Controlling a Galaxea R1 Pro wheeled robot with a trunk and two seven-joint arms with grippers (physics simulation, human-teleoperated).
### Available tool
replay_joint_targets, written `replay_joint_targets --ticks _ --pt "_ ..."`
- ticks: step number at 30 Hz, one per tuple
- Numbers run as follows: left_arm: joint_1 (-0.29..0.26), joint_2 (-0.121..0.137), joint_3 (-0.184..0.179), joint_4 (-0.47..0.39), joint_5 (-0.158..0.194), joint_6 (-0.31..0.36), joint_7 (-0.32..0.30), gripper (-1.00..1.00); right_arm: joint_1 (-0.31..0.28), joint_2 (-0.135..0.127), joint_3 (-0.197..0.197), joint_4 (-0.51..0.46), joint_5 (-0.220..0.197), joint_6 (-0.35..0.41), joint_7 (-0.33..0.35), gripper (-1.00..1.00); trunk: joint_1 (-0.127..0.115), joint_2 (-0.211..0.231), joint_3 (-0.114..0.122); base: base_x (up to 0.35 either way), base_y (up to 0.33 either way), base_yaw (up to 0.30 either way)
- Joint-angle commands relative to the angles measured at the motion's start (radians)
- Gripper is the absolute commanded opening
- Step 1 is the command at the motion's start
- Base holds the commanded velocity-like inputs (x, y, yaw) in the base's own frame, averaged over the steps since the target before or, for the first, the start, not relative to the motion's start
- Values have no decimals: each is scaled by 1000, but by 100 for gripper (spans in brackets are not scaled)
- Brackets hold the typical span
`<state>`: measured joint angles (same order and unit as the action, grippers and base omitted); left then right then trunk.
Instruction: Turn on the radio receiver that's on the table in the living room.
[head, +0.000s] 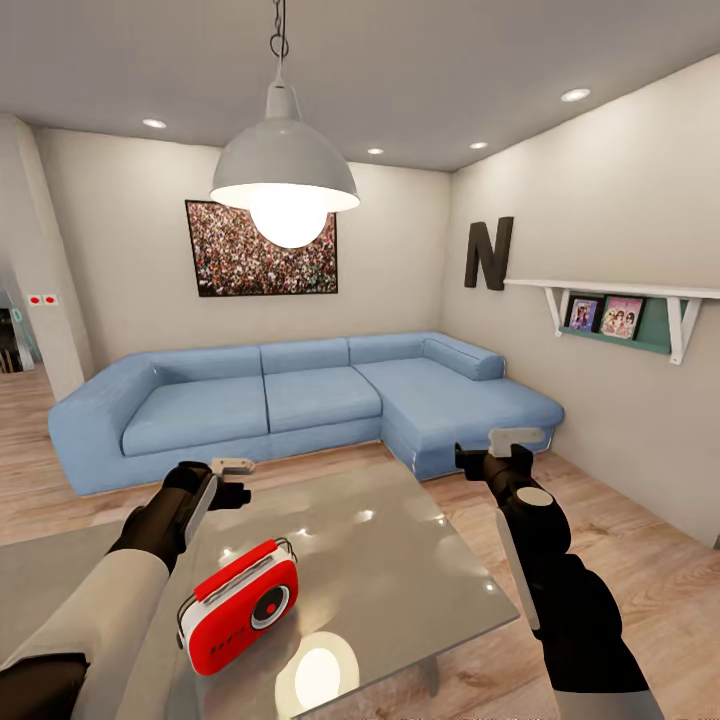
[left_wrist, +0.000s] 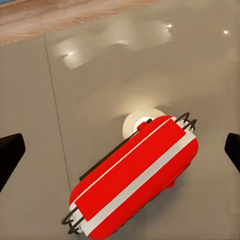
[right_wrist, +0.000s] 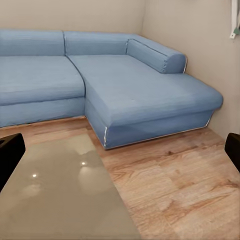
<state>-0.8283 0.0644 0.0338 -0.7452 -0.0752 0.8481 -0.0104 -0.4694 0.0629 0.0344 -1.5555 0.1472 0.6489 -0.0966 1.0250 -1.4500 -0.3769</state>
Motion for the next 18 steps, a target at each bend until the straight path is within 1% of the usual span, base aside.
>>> replay_joint_targets --ticks 1,9,18 --pt "0 -1 0 0 0 1 0 100 0 0 0 0 0 0 0 100 0 0 -1 0 0 0" --pt "0 -6 0 1 0 3 1 100 0 0 0 0 0 0 0 100 0 0 -14 0 0 0" --pt "0 -6 0 1 0 4 1 100 0 0 1 0 0 0 0 100 0 0 -28 0 0 0"
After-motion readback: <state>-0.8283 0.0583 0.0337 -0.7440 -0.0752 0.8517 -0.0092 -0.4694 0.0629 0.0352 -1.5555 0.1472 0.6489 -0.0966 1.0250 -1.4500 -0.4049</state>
